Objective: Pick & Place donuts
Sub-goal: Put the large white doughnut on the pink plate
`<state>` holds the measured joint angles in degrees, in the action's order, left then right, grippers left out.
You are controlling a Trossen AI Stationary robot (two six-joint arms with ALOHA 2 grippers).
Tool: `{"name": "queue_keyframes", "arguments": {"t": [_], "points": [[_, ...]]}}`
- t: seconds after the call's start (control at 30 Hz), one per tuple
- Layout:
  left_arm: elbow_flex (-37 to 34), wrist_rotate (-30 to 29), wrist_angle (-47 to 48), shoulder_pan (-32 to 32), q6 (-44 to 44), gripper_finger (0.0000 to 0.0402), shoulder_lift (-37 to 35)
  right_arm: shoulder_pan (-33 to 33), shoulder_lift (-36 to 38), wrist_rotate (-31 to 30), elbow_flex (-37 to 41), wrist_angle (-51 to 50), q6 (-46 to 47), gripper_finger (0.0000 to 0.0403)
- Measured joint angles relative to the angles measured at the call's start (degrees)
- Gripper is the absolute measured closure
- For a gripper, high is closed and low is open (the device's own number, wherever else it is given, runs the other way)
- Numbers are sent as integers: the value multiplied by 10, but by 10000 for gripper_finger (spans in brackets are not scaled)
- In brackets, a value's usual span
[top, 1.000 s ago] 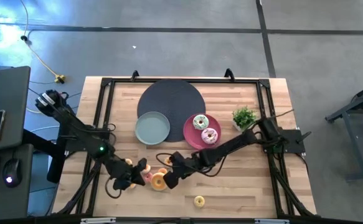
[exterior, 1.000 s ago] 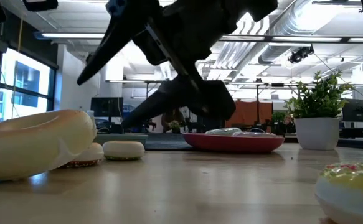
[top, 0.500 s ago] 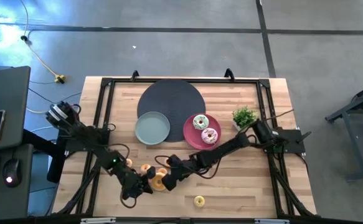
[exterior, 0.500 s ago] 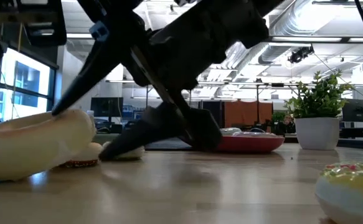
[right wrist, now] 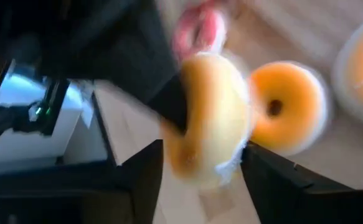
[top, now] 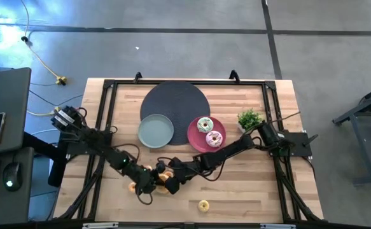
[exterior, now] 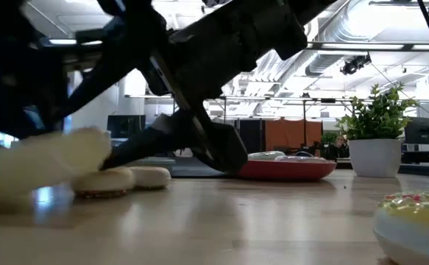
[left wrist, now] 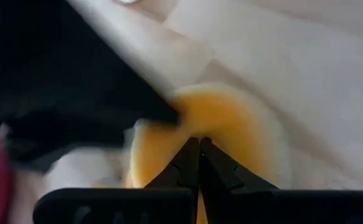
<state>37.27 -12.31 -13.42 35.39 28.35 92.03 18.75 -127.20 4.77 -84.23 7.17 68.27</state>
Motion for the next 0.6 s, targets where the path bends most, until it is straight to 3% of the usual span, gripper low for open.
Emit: {"name": "queue_keyframes", "arguments": {"t": [0.13, 0.37, 0.47, 0.6], "points": [[0, 22, 1, -17, 3, 402, -3, 0, 6, 29, 0, -14, -13, 269], [-1, 38, 16, -16, 6, 402, -63, 3, 66, -35, 0, -75, -75, 386], [-1, 14, 36, -17, 29, 402, -111, -3, 98, -69, 0, -114, -92, 390], [0, -61, 75, -17, 60, 402, -179, -22, 132, -103, -1, -163, -120, 374]]}}
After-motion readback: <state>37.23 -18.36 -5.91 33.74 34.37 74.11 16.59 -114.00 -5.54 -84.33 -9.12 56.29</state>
